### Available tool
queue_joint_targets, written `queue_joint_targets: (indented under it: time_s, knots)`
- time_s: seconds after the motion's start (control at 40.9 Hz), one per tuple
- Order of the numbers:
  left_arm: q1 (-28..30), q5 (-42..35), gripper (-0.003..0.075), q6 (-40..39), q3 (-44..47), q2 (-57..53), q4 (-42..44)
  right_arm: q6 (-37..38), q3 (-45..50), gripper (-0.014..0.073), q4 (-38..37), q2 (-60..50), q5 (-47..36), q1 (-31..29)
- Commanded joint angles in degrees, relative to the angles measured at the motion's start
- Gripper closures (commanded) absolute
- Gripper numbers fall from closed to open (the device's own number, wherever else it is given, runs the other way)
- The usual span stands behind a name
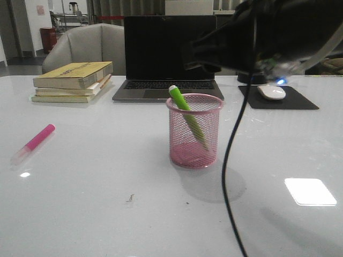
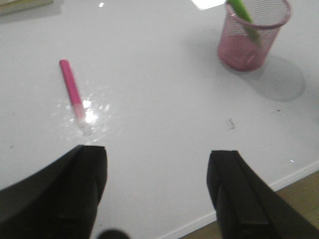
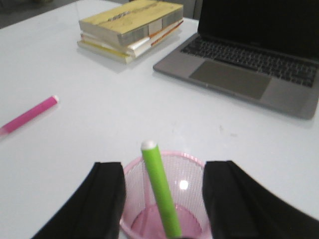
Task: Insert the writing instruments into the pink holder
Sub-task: 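Withdraw the right gripper away from the holder, then lower the left gripper onto the pink marker and grasp it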
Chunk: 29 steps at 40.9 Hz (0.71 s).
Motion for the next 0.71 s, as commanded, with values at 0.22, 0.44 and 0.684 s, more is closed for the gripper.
queue_joint_targets:
  time_s: [0.22, 0.44, 0.684]
  knots:
    - [15.6, -4.0, 0.0231, -1.1, -17.1, 28.4, 0.7, 0.0, -1.7, 0.0126, -1.2, -28.6, 46.4, -2.1]
    - [16.8, -6.5, 0.0231, -1.1, -27.3, 45.1, 0.8, 0.0, -1.7, 0.0126, -1.2, -35.1, 52.3, -2.1]
    - [16.8, -6.4, 0.0231, -1.1, -38.3, 58.8, 0.9, 0.0, -1.7, 0.0126, -1.1, -36.1, 52.7, -2.1]
